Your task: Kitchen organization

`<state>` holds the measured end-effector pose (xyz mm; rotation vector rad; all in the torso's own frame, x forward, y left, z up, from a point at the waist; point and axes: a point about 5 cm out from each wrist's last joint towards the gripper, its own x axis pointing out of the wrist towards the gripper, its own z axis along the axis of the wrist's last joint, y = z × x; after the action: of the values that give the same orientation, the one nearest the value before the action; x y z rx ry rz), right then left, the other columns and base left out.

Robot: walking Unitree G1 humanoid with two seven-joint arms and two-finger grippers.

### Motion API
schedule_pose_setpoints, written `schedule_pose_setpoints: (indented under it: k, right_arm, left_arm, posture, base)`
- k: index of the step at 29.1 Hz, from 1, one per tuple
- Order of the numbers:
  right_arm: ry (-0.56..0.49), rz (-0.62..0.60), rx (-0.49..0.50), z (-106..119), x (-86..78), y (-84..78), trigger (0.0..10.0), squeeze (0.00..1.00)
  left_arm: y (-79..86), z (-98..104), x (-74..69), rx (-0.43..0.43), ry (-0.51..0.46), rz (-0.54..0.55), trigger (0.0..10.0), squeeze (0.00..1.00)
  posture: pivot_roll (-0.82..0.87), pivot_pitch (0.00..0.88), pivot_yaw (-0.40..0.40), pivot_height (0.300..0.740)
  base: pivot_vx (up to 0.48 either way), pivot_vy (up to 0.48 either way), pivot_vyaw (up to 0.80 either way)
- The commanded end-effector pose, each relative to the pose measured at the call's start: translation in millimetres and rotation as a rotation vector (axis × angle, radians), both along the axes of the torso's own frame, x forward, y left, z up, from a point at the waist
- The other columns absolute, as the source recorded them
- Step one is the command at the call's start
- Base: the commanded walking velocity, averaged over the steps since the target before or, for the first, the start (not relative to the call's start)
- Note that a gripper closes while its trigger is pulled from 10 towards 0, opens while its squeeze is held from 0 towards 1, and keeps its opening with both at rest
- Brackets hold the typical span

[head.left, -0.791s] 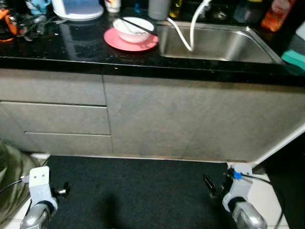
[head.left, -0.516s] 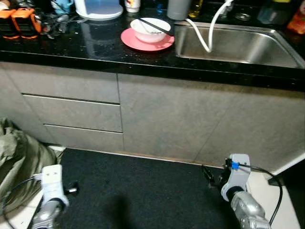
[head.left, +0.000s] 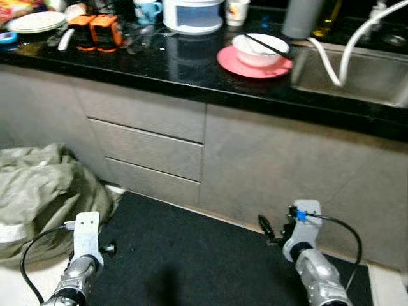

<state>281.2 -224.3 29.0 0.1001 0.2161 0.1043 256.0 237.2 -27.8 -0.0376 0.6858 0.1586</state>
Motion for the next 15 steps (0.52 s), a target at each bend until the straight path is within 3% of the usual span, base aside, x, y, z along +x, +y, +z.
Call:
schedule_pose_setpoints:
  k: [1,12,15]
  right_arm:
    - [-0.048,0.0,0.053,9.1,7.4,3.2,10.0,0.0]
    - [-0.235,0.102,0.133,59.3,37.3,21.7,10.0,0.0]
    - [-0.309,0.158,0.165,83.1,46.5,32.4,10.0,0.0]
  left_arm:
    - [3.1,-15.5,-21.6,-0.019,0.085,0.009,10.0,0.0]
    - [7.5,-23.1,-35.9,-0.027,0.115,0.004,10.0,0.0]
    - [3.3,-23.2,-33.6,-0.032,0.125,-0.012,10.0,0.0]
  posture:
    - [0.03,0.09,0.015,0.74]
    - [0.04,0.084,-0.006,0.74]
    - [0.03,0.083,-0.011,0.74]
  base:
    - [0.0,0.0,0.0]
    - [0.0,0.0,0.0]
    - [0.303,0.0,0.0]
